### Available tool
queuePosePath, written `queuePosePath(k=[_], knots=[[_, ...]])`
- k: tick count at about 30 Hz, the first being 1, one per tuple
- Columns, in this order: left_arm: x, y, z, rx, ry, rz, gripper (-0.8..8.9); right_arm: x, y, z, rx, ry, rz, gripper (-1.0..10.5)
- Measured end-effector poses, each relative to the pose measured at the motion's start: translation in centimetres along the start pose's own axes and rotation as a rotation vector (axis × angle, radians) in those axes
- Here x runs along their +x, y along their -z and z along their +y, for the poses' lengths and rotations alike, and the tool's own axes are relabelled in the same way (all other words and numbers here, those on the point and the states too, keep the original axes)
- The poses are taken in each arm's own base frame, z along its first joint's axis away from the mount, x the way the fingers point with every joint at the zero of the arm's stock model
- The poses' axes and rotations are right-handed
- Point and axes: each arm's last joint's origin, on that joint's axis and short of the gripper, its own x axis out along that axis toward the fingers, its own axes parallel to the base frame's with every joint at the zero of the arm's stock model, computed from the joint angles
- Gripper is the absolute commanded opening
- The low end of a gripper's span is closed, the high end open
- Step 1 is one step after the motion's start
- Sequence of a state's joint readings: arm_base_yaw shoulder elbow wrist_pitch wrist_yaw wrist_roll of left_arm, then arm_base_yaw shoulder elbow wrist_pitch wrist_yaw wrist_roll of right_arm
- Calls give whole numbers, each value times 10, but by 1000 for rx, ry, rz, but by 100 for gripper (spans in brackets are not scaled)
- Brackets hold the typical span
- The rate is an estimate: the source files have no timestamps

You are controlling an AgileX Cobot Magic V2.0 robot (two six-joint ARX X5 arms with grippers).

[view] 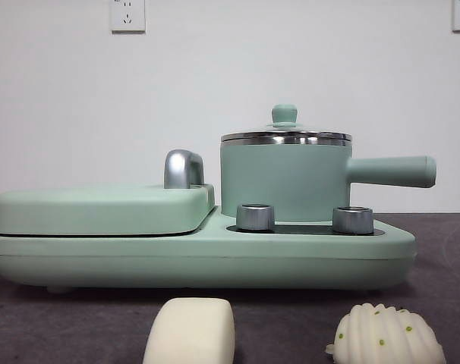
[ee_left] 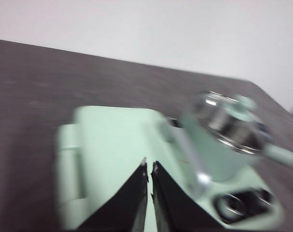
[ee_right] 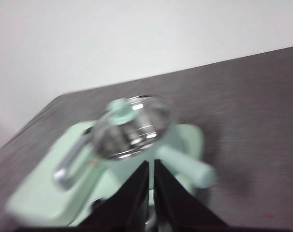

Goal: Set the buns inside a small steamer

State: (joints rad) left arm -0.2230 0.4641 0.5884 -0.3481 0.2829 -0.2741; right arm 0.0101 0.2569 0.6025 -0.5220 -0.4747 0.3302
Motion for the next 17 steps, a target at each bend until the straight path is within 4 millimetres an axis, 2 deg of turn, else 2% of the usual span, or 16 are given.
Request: queuePosePath(k=[7, 13, 15, 17], knots=[[17, -35, -18, 46, 223, 149, 16, -3, -30, 19, -109, -204, 165, 14], [23, -48, -26, 71, 283, 151, 27, -1, -40, 21, -183, -226, 155, 15], [23, -48, -26, 73, 284, 147, 62, -1, -40, 21, -193, -211, 149, 18], [23, -48, -26, 73, 284, 147, 166, -1, -40, 21, -195, -206, 150, 73]])
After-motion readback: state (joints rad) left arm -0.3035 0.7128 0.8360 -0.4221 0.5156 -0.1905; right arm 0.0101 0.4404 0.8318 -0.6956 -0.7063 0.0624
